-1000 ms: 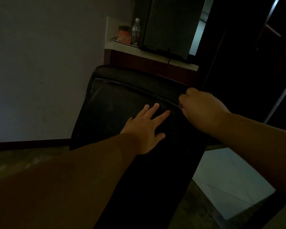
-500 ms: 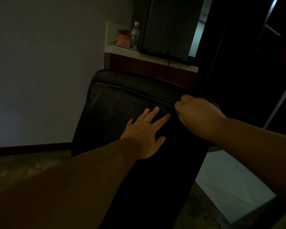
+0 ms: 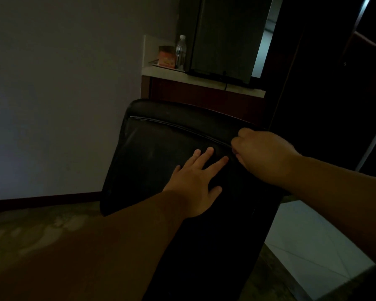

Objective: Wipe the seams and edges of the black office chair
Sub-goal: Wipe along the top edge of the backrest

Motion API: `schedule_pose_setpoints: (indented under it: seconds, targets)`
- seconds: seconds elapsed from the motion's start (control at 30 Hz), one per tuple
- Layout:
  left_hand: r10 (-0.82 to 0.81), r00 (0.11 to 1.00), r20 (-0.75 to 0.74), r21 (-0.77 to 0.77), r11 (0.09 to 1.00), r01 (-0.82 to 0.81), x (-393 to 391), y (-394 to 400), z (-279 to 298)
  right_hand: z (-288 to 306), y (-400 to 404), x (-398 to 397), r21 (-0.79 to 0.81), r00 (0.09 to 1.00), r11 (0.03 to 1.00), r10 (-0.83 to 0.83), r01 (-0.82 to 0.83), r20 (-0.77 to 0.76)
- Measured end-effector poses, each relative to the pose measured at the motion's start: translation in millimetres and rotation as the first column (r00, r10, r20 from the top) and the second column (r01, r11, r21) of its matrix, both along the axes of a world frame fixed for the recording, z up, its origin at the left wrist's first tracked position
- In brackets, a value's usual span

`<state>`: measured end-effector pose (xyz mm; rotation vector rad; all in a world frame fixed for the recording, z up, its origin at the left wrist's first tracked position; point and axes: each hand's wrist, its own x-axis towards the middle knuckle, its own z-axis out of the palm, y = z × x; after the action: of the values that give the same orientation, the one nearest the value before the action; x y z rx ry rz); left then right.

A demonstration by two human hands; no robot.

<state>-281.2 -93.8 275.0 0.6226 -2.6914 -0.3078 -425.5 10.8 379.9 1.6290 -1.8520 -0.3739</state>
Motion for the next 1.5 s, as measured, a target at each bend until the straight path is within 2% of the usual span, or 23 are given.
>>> schedule_pose_setpoints:
  seconds: [0.1, 0.2, 0.3, 0.43, 0.53, 0.63, 0.73, 0.83, 0.93, 1.03, 1.07, 1.2, 1.33, 1.5]
  targets:
    - [0.002, 1.0, -0.001, -0.012, 1.0, -0.002, 0, -2, -1, 3, -2, -1, -0.058, 1.0, 0.998, 0.007, -0.008, -0.016]
    - [-0.004, 1.0, 0.012, -0.007, 1.0, 0.004, -1, -2, -1, 2, -7, 1, 0.037, 1.0, 0.999, -0.006, 0.006, 0.006]
    - [0.004, 1.0, 0.008, -0.008, 1.0, -0.004, -1, -2, 0, 3, -11, 2, -0.024, 0.999, 0.999, -0.023, 0.023, -0.028]
    - [-0.007, 1.0, 0.004, -0.013, 1.0, 0.007, -2, -2, -2, 0, -13, 2, 0.001, 1.0, 1.0, -0.017, 0.017, 0.021]
    - [-0.003, 1.0, 0.015, -0.023, 1.0, 0.004, -1, -4, -1, -2, -14, 2, -0.077, 1.0, 0.997, -0.023, 0.023, 0.0]
    - [-0.012, 1.0, 0.023, -0.025, 1.0, 0.013, -1, -6, -1, -6, -16, 3, -0.023, 1.0, 1.0, -0.021, 0.021, 0.016]
    - [0.01, 1.0, 0.012, -0.068, 0.998, -0.009, -2, -7, -4, -5, -15, 2, -0.109, 1.0, 0.994, -0.015, 0.016, 0.006]
    - [0.021, 0.999, 0.039, -0.104, 0.994, -0.017, -2, -7, 0, -7, -16, 2, -0.034, 1.0, 0.999, 0.006, -0.005, 0.013]
    - [-0.004, 0.998, -0.069, -0.186, 0.982, -0.009, 4, -13, 5, -7, -14, 0, -0.115, 0.999, 0.993, 0.045, -0.041, 0.028]
    - [-0.023, 0.979, -0.204, -0.275, 0.961, -0.035, 9, -20, 4, -22, -12, -7, -0.163, 0.997, 0.984, 0.075, -0.077, -0.021]
    - [0.003, 0.974, -0.226, -0.253, 0.965, -0.061, 10, -22, 4, -27, -11, -8, -0.185, 0.995, 0.978, 0.094, -0.1, -0.038]
    - [0.114, 0.978, -0.175, 0.06, 0.993, -0.105, 8, -31, 7, -38, -16, -17, -0.288, 0.972, 0.929, 0.232, -0.232, -0.034]
    - [0.122, 0.977, -0.177, 0.018, 0.992, -0.121, 0, -34, 7, -47, -22, -25, -0.354, 0.96, 0.896, 0.279, -0.27, -0.026]
    - [0.173, 0.979, -0.106, -0.04, 0.983, -0.178, 0, -37, 7, -45, -28, -25, -0.374, 0.951, 0.879, 0.31, -0.295, -0.021]
